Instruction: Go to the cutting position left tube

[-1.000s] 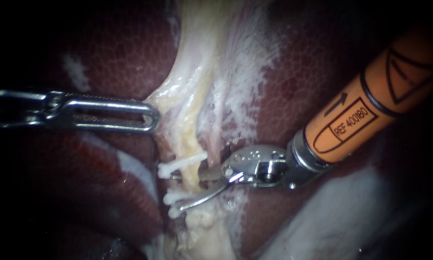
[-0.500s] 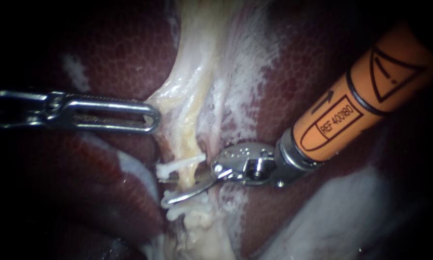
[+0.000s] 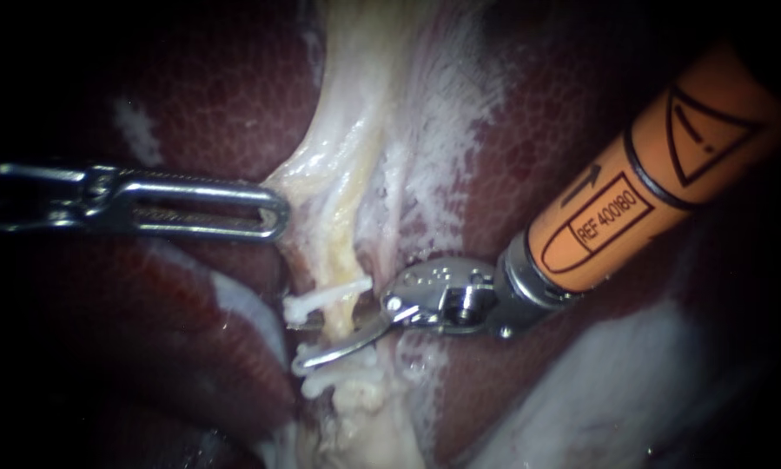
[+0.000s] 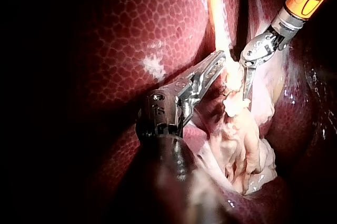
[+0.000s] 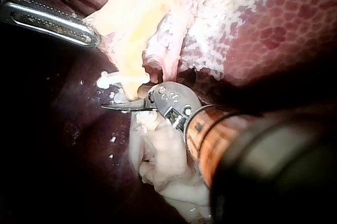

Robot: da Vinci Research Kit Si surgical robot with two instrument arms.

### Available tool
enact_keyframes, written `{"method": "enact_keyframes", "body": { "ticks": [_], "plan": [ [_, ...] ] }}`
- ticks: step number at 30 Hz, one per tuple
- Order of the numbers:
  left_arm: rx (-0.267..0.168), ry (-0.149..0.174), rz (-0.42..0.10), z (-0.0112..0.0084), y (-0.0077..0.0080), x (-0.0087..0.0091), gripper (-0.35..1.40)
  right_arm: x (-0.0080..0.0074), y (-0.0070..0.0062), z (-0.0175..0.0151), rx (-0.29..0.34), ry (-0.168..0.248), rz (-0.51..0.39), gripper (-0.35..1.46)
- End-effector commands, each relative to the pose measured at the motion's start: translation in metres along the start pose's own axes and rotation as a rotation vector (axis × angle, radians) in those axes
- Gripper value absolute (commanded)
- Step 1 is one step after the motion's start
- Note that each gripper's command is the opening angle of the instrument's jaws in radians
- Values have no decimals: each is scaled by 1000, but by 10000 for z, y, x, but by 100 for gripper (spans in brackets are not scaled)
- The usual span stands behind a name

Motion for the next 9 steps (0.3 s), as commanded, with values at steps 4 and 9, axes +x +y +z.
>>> {"method": "enact_keyframes", "body": {
  "ticks": [4,9],
  "plan": [
    [0,0,0,0,0,0,-35,0,0,0,0,0,0,33],
    [-1,-1,0,0,-2,0,-35,1,-1,1,1,0,0,33]
  ]
}}
